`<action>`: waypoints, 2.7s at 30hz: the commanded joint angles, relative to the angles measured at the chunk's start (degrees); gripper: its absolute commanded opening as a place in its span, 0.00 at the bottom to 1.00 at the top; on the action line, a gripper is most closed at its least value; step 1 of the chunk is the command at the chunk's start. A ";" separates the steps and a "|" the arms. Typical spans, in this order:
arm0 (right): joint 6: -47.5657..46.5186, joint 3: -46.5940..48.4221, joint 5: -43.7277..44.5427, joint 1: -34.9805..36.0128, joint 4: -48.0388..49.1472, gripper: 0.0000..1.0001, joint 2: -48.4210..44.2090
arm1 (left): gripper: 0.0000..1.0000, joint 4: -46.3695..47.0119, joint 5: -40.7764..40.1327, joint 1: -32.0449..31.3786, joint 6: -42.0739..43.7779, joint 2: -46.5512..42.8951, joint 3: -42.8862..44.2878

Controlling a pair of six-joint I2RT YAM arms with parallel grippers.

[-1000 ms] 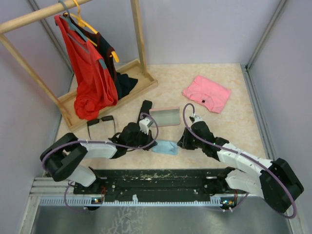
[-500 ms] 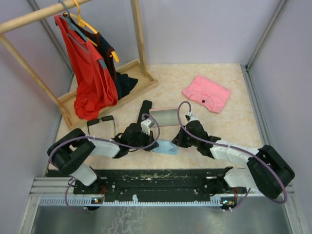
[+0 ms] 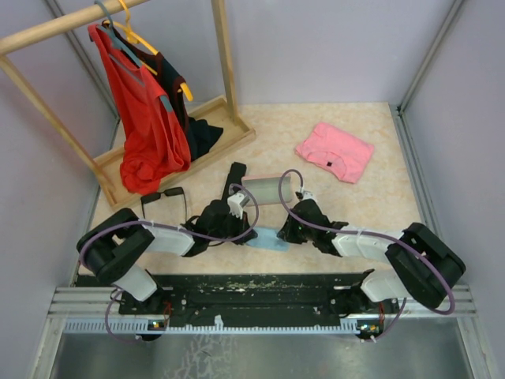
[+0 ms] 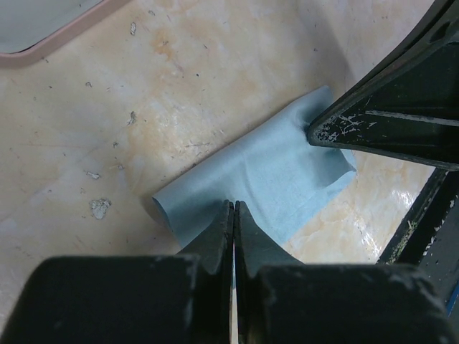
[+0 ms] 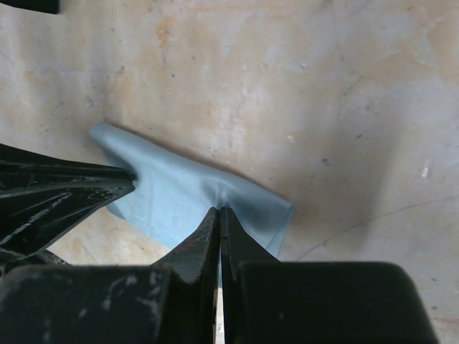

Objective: Organize the sunglasses
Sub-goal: Fold the glasses cleaning cloth at the center of the board.

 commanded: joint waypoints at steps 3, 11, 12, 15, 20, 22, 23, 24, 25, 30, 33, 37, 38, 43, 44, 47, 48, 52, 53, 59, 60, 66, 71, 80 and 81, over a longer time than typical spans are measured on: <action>-1.25 1.03 2.91 0.72 -5.29 0.00 -0.98 | 0.00 -3.44 -2.78 0.30 0.34 1.71 -0.79; -4.39 1.50 4.41 0.78 -13.00 0.00 -5.53 | 0.00 -4.76 -4.05 0.25 0.31 2.16 -0.34; -4.73 1.66 4.59 0.75 -13.67 0.00 -6.06 | 0.00 -4.94 -4.20 0.29 0.34 2.24 -0.22; -6.59 2.09 3.86 0.77 -14.56 0.00 -7.81 | 0.00 -5.24 -4.29 0.28 0.34 2.55 -0.09; -8.61 3.91 5.32 0.68 -19.79 0.02 -9.17 | 0.00 -5.35 -4.15 0.25 0.26 2.73 -0.02; -8.97 4.36 6.45 0.74 -21.35 0.02 -10.09 | 0.00 -5.36 -3.97 0.25 0.26 2.71 -0.07; -9.03 4.55 6.97 0.73 -21.85 0.02 -10.68 | 0.00 -5.39 -3.84 0.25 0.24 2.62 -0.01; -9.07 4.75 7.25 0.68 -21.98 0.02 -11.44 | 0.00 -5.36 -3.77 0.29 0.24 2.60 0.03; -9.08 4.79 7.13 0.69 -21.37 0.02 -12.21 | 0.00 -5.40 -3.76 0.26 0.25 2.60 0.06; -7.14 3.18 -0.65 0.70 -11.87 0.02 -14.10 | 0.00 -5.61 -3.57 0.25 0.25 2.42 0.03; -5.08 2.15 -5.16 0.74 -7.12 0.01 -11.48 | 0.00 -5.61 -3.51 0.25 0.24 2.47 0.01; -2.96 0.76 -7.08 0.76 -3.63 0.00 -7.88 | 0.00 -5.61 -3.23 0.30 0.33 2.66 0.32; -2.42 0.61 -7.03 0.76 -3.56 0.00 -7.37 | 0.00 -5.61 -3.28 0.26 0.34 2.67 0.28; -1.28 -0.43 -4.10 0.77 -5.38 0.00 -7.50 | 0.00 -5.61 -3.08 0.26 0.30 2.86 0.46; -1.28 -0.48 -3.47 0.79 -5.89 0.00 -7.72 | 0.00 -5.54 -2.99 0.26 0.32 2.93 0.47; -1.22 -0.89 -2.25 0.81 -6.51 0.00 -8.08 | 0.00 -5.44 -2.89 0.26 0.32 3.19 0.62; -1.19 -1.01 -2.29 0.79 -6.38 0.00 -7.79 | 0.00 -5.44 -2.88 0.26 0.34 3.25 0.62; -0.85 -1.75 -3.14 0.81 -4.95 0.00 -6.10 | 0.00 -5.52 -2.79 0.25 0.34 3.39 0.73; -0.84 -1.89 -3.15 0.77 -4.80 0.00 -5.64 | 0.00 -5.53 -2.79 0.25 0.33 3.39 0.72; -2.77 -0.91 0.88 0.82 -10.13 0.00 -4.16 | 0.00 -5.94 -3.01 0.27 0.37 3.15 0.68; -3.31 -0.41 2.13 0.82 -11.93 0.00 -4.30 | 0.00 -6.08 -3.18 0.27 0.41 3.09 0.64; -6.10 3.30 8.79 0.77 -21.45 0.00 -6.93 | 0.00 -6.73 -3.56 0.26 0.16 2.02 -0.04; -8.15 5.68 8.75 0.76 -23.37 0.00 -7.05 | 0.00 -6.85 -3.00 0.23 -0.09 1.81 -0.83; -9.45 5.55 10.05 0.77 -21.43 0.02 -14.63 | 0.00 -9.29 -1.85 -1.70 -0.97 -2.06 -0.68; -9.45 5.56 10.49 0.76 -21.39 0.04 -15.48 | 0.00 -9.98 -2.20 -2.09 -1.10 -2.78 -0.43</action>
